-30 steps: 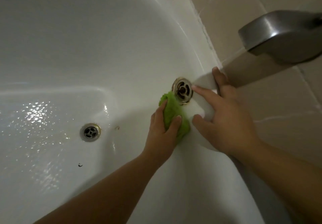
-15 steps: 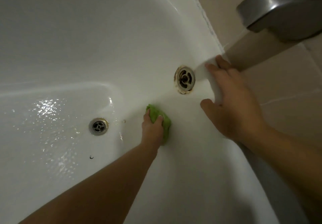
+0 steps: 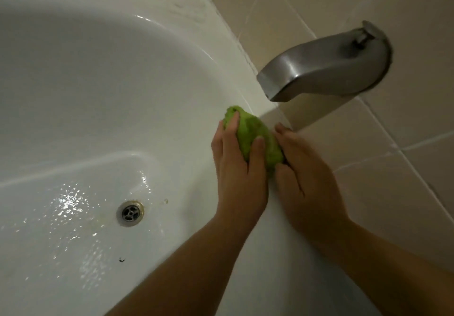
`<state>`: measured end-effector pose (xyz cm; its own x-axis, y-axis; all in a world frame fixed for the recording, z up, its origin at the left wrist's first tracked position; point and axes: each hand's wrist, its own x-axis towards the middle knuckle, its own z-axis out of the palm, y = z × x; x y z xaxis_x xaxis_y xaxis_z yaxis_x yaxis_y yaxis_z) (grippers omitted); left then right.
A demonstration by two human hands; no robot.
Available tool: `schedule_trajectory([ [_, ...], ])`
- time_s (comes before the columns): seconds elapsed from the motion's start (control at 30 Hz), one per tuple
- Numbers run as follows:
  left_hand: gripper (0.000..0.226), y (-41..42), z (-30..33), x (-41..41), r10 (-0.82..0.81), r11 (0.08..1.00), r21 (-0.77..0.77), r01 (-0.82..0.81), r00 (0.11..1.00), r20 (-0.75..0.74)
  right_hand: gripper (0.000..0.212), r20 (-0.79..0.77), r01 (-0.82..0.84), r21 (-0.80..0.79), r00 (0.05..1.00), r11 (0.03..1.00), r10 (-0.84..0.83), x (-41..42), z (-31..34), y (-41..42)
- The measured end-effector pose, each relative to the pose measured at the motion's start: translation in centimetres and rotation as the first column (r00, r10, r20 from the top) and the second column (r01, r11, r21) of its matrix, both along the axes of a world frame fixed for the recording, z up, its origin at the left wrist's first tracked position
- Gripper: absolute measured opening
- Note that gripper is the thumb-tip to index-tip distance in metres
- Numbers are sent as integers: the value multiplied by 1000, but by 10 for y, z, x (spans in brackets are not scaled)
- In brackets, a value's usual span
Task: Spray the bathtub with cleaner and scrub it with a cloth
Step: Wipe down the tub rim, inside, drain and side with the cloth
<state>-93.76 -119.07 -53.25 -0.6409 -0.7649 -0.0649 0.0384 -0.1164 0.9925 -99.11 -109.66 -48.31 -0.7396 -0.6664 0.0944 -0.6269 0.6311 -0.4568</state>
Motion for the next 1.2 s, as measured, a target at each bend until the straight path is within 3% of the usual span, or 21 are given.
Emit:
schedule_trajectory([
  [0.13, 63, -18, 1, -27, 101, 993, 54, -104, 993, 67, 64, -45, -10, 41, 999, 999, 12, -3, -2, 0],
  [0.23, 53, 10, -4, -1, 28, 999, -40, -27, 999, 32, 65, -1, 8, 53, 1000, 999, -8, -1, 1, -1],
  [0.4, 47, 31, -21, 33, -130, 991, 30, 128, 990, 47, 63, -2, -3, 27, 1000, 1000, 3, 0, 3, -2],
  [0.6, 62, 21, -19, 12, -12, 999, 38, 12, 1000, 6, 61, -5, 29, 68, 1000, 997, -28, 2, 3, -4],
  [0.73, 62, 44, -35, 40, -100, 994, -50, 99, 995, -8, 59, -2, 60, -14, 998, 998, -60, 1, 2, -8],
  [0.87, 54, 53, -49, 62, -241, 970, 30, 240, 969, 61, 61, -47, 27, 21, 999, 999, -26, 0, 1, -6],
  [0.97, 50, 47, -35, 53, -203, 974, 110, 198, 978, 40, 65, -68, 20, 74, 998, 997, -15, 3, 3, -6],
  [1.07, 52, 52, -38, 51, -163, 987, 5, 163, 987, -12, 68, -67, 5, 108, 998, 994, 2, 6, 3, 1],
  [1.13, 62, 52, -58, 54, -185, 983, 10, 185, 982, 34, 69, -57, -6, 118, 998, 993, 13, 10, 3, 9],
  [1.2, 68, 43, -76, 53, -185, 978, 115, 172, 976, 118, 68, -45, -4, 120, 999, 993, 9, 14, 3, 15],
])
